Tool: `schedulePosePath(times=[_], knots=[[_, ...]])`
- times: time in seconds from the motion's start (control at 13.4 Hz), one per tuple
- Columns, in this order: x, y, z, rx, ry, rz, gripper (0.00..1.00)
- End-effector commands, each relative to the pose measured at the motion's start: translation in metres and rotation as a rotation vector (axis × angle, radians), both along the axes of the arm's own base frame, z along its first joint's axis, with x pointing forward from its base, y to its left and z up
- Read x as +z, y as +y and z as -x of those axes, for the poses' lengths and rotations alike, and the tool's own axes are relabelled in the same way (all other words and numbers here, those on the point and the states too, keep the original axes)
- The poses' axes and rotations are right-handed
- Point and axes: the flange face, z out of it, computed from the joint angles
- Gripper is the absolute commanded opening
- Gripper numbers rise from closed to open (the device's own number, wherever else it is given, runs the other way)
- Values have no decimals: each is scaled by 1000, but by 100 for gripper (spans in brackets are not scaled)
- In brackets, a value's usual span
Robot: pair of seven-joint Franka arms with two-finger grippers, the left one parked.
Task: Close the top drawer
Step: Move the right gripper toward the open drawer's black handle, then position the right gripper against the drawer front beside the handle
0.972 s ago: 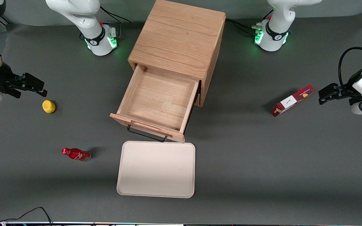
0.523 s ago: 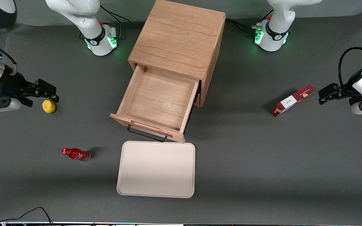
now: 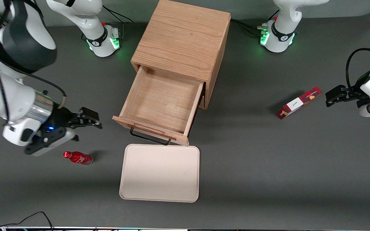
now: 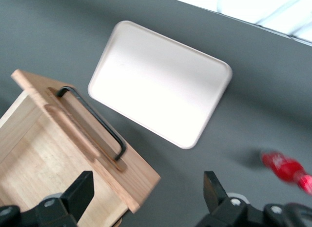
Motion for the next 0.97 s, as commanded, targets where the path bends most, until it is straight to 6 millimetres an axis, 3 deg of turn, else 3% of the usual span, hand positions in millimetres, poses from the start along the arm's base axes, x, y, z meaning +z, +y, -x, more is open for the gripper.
schedulePosePath(times=[0.0, 0.22, 0.45, 0.52, 0.9], knots=[[-18, 34, -11, 191, -41, -37, 100], [-65, 60, -18, 410, -41, -49, 100], [-106, 64, -32, 510, -25, -74, 100], [-113, 73, -31, 528, -23, -76, 100], [-135, 86, -36, 527, -17, -94, 100]])
